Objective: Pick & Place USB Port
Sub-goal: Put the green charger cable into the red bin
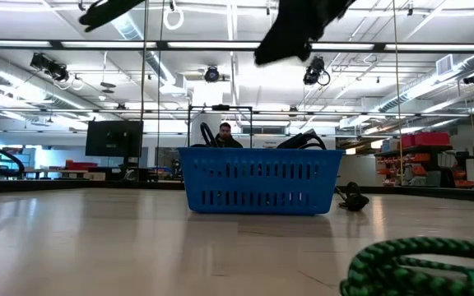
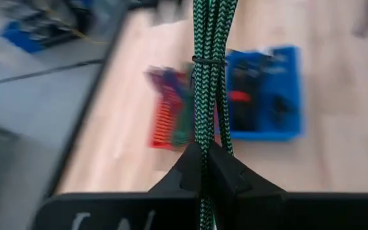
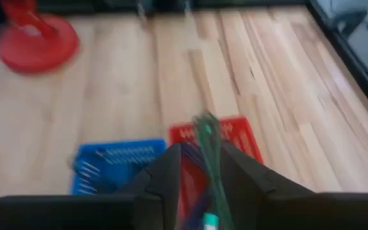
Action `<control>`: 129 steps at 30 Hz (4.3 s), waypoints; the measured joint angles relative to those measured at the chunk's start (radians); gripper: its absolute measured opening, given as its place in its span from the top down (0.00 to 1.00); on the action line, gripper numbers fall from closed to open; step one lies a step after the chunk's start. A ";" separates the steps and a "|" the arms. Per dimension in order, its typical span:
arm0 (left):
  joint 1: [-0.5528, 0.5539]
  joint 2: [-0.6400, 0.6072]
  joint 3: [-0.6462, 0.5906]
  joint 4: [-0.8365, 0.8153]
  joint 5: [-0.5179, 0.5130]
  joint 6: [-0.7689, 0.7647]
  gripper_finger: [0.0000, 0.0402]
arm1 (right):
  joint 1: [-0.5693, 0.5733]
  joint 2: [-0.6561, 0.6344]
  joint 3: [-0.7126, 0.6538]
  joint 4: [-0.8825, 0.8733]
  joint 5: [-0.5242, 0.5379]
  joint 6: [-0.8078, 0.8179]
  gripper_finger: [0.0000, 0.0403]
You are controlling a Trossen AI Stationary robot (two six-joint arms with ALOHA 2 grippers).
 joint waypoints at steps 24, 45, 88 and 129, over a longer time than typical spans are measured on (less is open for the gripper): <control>0.572 -0.340 -0.694 1.109 0.394 0.352 0.98 | 0.372 -0.208 0.000 -0.143 0.323 0.096 0.72; 0.694 0.164 -0.774 1.676 0.589 0.228 0.98 | 0.393 -0.208 0.000 -0.177 0.401 0.108 0.72; 0.693 0.382 -0.699 1.808 0.591 0.172 0.98 | 0.393 -0.211 -0.077 -0.087 0.426 0.026 0.72; 0.694 0.454 -0.634 1.747 0.648 0.123 0.76 | 0.393 -0.211 -0.077 -0.086 0.418 0.040 0.72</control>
